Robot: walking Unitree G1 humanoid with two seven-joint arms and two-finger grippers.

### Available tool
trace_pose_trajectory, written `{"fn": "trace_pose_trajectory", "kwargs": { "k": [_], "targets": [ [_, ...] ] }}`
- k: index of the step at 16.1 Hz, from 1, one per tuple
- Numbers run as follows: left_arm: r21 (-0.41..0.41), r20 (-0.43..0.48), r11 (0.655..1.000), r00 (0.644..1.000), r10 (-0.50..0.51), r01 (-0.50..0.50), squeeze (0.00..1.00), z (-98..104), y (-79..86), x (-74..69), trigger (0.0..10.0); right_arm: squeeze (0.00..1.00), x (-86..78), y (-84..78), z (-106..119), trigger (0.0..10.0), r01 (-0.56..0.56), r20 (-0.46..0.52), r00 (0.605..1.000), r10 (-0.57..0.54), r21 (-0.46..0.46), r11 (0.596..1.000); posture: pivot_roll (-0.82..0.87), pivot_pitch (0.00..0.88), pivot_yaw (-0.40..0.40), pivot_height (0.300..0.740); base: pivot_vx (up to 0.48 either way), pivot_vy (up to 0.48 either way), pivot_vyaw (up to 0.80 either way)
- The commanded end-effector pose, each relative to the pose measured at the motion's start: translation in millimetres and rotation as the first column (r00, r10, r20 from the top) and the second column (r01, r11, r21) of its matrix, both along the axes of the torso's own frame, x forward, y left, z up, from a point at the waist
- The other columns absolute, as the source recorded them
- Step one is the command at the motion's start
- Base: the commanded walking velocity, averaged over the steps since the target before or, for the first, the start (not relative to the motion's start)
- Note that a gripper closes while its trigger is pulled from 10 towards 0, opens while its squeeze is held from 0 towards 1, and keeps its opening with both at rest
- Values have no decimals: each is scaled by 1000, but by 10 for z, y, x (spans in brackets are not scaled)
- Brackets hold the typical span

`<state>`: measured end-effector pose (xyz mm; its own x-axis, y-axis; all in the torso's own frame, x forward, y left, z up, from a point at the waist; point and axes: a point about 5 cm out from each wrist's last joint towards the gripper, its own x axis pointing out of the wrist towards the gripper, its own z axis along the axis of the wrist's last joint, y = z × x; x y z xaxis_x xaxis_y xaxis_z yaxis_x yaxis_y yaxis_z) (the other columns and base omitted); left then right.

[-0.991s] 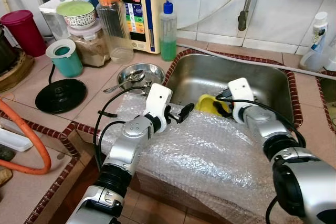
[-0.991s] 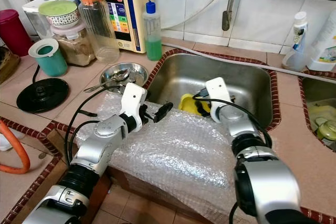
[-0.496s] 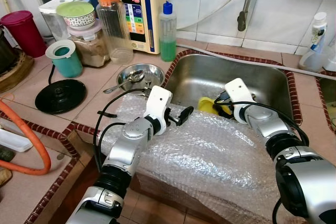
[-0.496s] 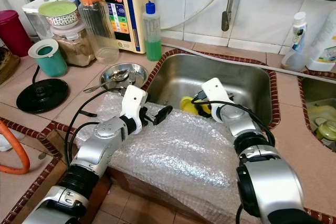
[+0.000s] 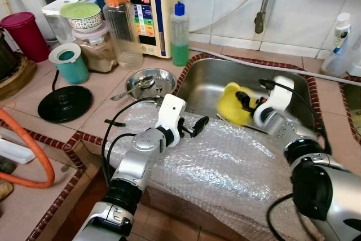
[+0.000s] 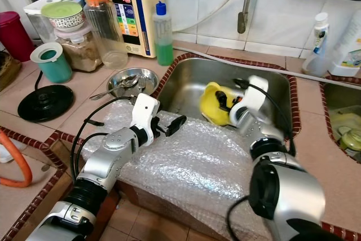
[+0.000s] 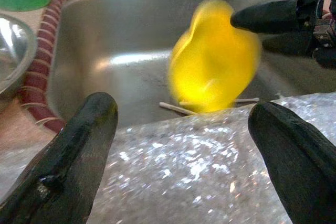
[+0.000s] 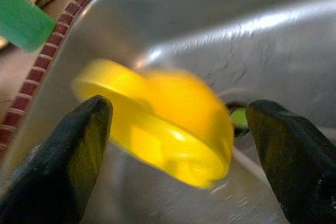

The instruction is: Kitchen organization

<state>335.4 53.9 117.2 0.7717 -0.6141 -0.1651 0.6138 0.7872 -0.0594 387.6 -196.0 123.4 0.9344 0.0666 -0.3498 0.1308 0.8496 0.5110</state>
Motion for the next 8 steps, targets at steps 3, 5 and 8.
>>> {"fn": "trace_pose_trajectory", "kwargs": {
  "k": [3, 5, 8],
  "targets": [
    [4, 0, 1000, 1000, -4, 4, 0, 13, 19, 1, 10000, 0, 30, 28, 49, 10000, 49, -5, 999, -49, 88, 995, 45, 0, 77, 740, 0, 0, 0],
    [6, 2, 1000, 1000, -5, 5, 0, 17, 20, 3, 10000, 0, 34, 3, 69, 10000, 49, -1, 999, -49, 64, 997, 44, 0, 79, 740, 0, 0, 0],
    [0, 36, 1000, 999, 28, -28, 0, 75, 62, 34, 10000, 0, 56, -13, 139, 10000, -18, 61, 998, 27, -145, 989, 45, 0, 78, 740, 0, 0, 0]
  ]
}}
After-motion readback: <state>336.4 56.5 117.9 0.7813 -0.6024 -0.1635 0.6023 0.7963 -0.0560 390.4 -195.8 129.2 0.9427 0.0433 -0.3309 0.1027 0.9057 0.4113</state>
